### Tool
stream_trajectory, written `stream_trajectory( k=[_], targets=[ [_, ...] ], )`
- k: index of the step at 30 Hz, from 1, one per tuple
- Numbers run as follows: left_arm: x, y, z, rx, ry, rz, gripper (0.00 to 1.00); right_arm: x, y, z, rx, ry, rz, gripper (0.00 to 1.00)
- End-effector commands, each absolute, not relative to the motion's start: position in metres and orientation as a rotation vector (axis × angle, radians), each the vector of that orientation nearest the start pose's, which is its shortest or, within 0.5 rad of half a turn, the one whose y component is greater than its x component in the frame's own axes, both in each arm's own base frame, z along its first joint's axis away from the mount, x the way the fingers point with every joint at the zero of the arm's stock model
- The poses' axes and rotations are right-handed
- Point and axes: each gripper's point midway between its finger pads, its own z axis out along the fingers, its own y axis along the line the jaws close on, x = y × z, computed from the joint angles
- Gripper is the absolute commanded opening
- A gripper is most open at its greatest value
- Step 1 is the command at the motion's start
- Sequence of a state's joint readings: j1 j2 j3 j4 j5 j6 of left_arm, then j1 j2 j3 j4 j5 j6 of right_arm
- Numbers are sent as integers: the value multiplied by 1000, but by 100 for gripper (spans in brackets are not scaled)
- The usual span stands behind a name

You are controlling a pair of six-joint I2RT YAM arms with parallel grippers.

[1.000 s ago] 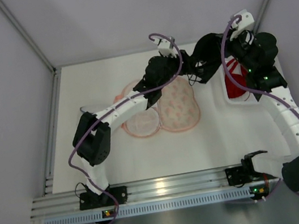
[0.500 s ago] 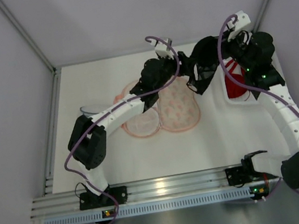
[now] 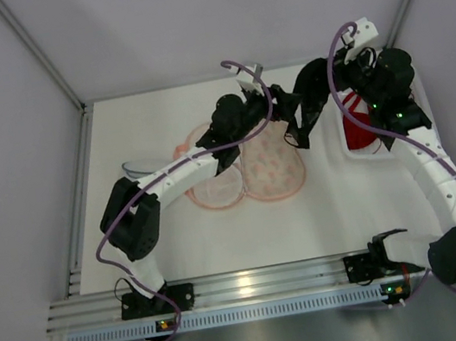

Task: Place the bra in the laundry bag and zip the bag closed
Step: Place the bra in the laundry bag.

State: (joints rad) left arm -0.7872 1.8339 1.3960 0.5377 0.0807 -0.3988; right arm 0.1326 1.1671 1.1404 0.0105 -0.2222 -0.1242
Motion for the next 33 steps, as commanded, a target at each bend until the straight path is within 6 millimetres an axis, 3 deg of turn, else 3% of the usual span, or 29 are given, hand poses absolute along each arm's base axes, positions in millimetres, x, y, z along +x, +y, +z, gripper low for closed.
stream_trajectory(
  k=[1,9,16,24,27,28,31,32,33],
  targets=[
    [365,-429,370,421,1308,-1100,83,401,91,394,-374,1474,165,0],
    [345,-437,363,496,1274,-1174,86,405,92,397,-350,1478,181,0],
    [373,-432,362,375,1293,-1080,84,398,101,397,-389,1466,197,0],
    [372,-444,366,364,1296,-1143,82,398,106,394,-401,1474,191,0],
    [382,-445,360,326,1328,-1103,66,396,110,392,-412,1475,189,0],
    [391,-444,350,296,1367,-1063,48,395,111,394,-414,1471,189,0],
    [410,-434,344,232,1396,-952,25,392,112,396,-426,1463,185,0],
    [414,-430,341,231,1408,-913,7,391,112,395,-430,1467,182,0],
    [415,-426,342,225,1406,-888,1,391,112,395,-441,1466,175,0]
  ],
)
